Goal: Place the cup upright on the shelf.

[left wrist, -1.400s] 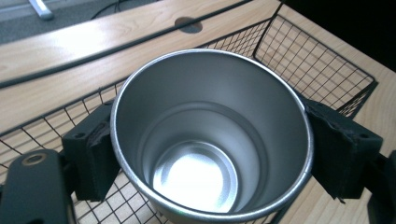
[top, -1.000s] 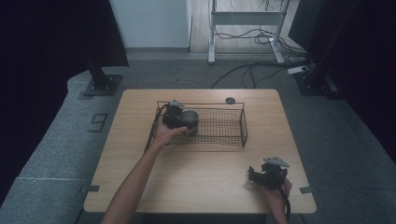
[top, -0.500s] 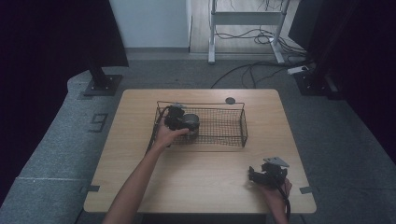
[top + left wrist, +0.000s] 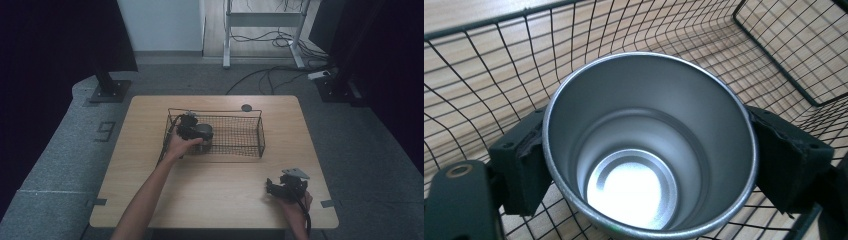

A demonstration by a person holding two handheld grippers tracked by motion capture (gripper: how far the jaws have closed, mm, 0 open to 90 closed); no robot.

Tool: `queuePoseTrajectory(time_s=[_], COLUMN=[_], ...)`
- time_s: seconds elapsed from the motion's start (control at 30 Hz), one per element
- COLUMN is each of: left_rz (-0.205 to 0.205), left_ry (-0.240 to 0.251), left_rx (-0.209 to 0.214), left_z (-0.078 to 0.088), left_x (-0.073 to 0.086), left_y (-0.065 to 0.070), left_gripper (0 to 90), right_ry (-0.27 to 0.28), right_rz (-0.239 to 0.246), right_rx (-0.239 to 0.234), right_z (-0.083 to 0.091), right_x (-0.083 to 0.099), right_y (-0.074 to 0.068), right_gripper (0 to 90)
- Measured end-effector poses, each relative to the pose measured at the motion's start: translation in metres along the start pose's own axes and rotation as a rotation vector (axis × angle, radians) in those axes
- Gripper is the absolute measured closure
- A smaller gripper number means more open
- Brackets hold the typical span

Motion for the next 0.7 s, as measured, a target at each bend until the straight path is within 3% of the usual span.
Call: queuePoseTrajectory(time_s=[0.43,0.7], left_rz=[0.002,0.006], left_ry=[-0.021,0.016], left_rx=[-0.028,-0.026], left_z=[0.0009,0.0087], left_x=[0.0019,-0.0024], left_y=[-0.0002,0.0005], left_gripper=[13.5,11.9], right_ry=[0.000,0.000], right_rz=[0.000,0.000], right_rx=[0.000,0.000], right_z=[0.0000,0.0000], right_x=[0.0000,0.0000], right_y=[0.0000,0.0000], right_gripper=[8.7,8.7])
Point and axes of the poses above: each handheld gripper's, and its own axes: z roughly backward along the jaws, x roughly out of its underside, y roughly to its right, the point moved 8 cm from there along -z, roughly forward along the jaws, and after that the axes turned 1 degree about -y, right-handed, at the moved point
